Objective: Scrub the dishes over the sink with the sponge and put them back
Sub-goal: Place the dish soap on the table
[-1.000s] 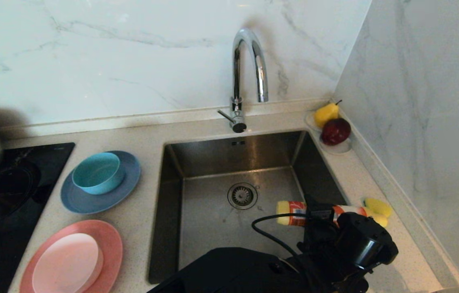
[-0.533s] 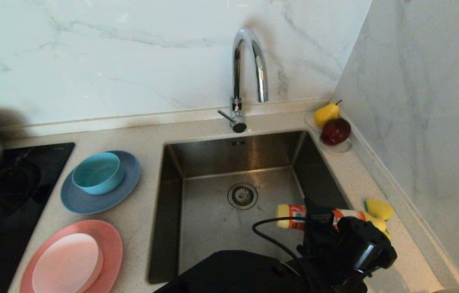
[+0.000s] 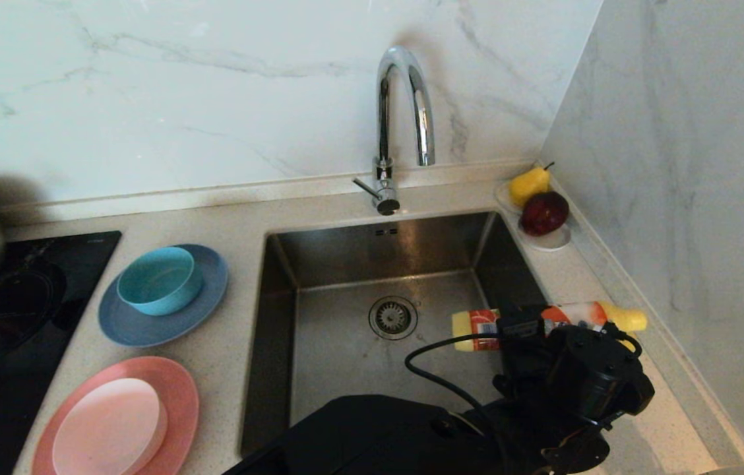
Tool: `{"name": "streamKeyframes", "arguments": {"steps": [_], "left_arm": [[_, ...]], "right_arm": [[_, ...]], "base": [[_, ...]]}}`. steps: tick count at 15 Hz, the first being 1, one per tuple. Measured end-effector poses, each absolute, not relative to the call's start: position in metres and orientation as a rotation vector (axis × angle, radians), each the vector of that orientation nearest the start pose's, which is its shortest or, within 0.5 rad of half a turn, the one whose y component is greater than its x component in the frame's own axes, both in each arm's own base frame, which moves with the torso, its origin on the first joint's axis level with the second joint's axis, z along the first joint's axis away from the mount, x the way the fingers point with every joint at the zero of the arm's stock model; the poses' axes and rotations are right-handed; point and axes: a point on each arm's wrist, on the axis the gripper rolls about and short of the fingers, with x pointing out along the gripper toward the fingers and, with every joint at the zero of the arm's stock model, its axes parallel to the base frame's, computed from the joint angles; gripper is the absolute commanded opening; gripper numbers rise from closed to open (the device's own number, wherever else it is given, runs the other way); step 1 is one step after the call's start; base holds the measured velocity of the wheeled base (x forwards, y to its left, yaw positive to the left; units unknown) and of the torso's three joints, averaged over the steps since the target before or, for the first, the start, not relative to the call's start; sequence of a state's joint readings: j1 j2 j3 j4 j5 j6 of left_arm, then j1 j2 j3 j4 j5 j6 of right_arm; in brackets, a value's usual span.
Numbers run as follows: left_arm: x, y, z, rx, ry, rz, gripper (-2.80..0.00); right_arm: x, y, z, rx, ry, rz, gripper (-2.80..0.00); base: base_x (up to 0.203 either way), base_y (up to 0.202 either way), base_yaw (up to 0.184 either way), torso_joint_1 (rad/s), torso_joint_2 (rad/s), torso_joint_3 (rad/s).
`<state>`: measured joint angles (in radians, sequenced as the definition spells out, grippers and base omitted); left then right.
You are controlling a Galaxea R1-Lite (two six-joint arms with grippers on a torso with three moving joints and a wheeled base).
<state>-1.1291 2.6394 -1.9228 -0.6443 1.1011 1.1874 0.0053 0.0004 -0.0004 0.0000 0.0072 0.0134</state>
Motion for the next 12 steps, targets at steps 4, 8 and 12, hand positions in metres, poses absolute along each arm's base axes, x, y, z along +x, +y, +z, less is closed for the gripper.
{"name": "streamKeyframes", "arguments": {"steps": [4,8,12], "left_arm": [[0.241,-0.473,0.110,1.046,-0.053,-0.079,-2.80],[0.233,-0.465,0.165,0.794,-0.187,-0.206,-2.80],[0.223,-0.447,0.226,0.599,-0.315,-0.316,-2.80]], "right_arm": [[-0.023,0.000,0.076,0.013,0.001,0.013,-2.80],[-0.023,0.000,0.076,0.014,0.000,0.013,-2.80],[-0.023,0.000,0.076,0.013,0.000,0.013,-2.80]], "base": [[0.000,0.000,0.000,0.000,0.00,0.000],[0.000,0.000,0.000,0.000,0.00,0.000],[0.000,0.000,0.000,0.000,0.00,0.000]]}}
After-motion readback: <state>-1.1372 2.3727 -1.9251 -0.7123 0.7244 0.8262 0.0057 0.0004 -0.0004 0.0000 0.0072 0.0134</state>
